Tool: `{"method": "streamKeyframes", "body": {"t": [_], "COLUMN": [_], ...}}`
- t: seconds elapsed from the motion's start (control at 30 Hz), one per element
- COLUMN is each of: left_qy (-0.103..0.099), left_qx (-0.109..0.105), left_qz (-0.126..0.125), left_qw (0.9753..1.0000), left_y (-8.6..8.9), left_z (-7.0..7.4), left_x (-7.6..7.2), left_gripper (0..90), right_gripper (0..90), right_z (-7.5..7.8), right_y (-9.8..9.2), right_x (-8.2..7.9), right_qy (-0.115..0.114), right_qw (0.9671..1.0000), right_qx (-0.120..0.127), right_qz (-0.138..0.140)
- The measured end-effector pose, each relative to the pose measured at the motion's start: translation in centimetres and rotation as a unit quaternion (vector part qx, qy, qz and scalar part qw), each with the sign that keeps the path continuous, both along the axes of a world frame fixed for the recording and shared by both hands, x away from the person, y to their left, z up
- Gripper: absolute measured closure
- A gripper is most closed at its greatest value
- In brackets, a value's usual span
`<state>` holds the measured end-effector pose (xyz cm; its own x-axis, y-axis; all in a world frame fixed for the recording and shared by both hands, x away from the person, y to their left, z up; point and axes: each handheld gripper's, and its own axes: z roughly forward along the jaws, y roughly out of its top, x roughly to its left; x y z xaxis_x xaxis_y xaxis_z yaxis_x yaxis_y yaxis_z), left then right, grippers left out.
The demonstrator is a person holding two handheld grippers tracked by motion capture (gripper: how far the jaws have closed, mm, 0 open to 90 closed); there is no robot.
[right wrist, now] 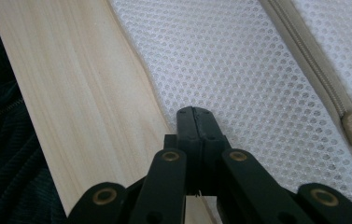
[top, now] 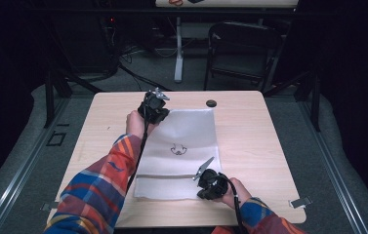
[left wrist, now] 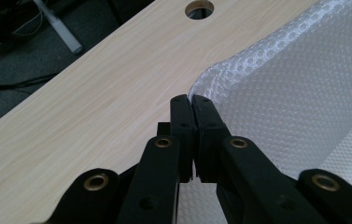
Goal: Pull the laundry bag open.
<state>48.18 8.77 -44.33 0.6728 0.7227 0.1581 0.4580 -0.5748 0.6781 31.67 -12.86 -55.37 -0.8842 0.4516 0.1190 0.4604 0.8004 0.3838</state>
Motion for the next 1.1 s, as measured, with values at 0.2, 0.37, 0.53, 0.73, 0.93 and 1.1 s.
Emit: {"method": "streamKeyframes", "body": {"t": [0.2, 0.37, 0.53, 0.73, 0.93, 1.1], "left_qy": [0.0, -0.002, -0.002, -0.005, -0.005, 0.008], "left_qx": [0.0, 0.007, 0.007, 0.01, -0.007, -0.027], "left_qz": [0.013, 0.022, 0.031, 0.043, 0.06, 0.058], "left_qw": [0.9999, 0.9997, 0.9995, 0.999, 0.9982, 0.9979], "left_y": [-0.5, -0.8, -1.0, -1.3, -1.4, -1.2], "left_z": [-0.6, -1.0, -1.5, -1.9, -1.5, -1.3], "left_x": [0.7, 1.1, 1.6, 2.2, 2.7, 2.4], "left_gripper": [88.0, 87.6, 87.1, 79.0, 40.3, 24.6], "right_gripper": [90.0, 90.0, 90.0, 90.0, 90.0, 84.1], "right_z": [0.0, -0.1, 0.0, 0.0, 0.0, 0.1], "right_y": [0.0, 0.0, 0.0, 0.0, 0.0, -0.1], "right_x": [0.0, 0.0, 0.1, 0.1, 0.1, 0.2], "right_qy": [0.002, 0.0, -0.001, 0.002, 0.003, 0.009], "right_qw": [1.0, 1.0, 1.0, 1.0, 1.0, 0.9999], "right_qx": [0.001, 0.006, -0.003, 0.0, -0.002, 0.0], "right_qz": [0.0, -0.001, 0.0, -0.002, -0.003, -0.008]}}
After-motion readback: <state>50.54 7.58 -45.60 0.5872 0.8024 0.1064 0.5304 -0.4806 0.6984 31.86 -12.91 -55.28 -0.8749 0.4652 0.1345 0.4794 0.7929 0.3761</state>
